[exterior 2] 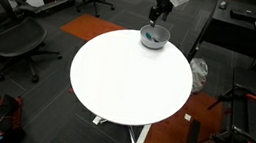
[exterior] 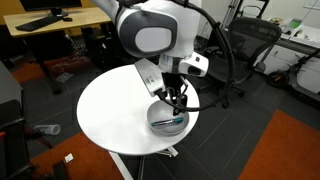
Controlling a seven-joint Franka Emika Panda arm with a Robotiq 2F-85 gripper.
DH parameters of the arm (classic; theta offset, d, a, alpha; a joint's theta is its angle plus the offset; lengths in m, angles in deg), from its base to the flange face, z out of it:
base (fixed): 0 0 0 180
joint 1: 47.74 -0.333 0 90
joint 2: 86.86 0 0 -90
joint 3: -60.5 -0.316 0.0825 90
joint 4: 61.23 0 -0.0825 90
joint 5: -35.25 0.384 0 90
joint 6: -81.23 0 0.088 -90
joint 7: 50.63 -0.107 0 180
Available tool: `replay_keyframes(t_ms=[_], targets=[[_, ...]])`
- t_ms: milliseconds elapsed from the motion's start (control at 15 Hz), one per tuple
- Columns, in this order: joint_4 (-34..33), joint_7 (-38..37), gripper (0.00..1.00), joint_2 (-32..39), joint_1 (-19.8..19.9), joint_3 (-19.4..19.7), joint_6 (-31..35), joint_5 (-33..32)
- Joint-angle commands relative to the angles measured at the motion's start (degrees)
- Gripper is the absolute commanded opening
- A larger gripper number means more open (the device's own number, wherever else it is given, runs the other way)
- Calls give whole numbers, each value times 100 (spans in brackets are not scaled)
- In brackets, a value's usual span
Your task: Remove the marker from the bowl and put it on the table
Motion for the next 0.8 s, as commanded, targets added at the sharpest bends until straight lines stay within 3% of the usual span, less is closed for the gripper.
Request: replay_keyframes(t_ms=[0, 733], targets=[[-387, -200, 100, 271, 109, -123, -313, 141], [-1064, -614, 100, 1074, 134, -128, -404, 136]])
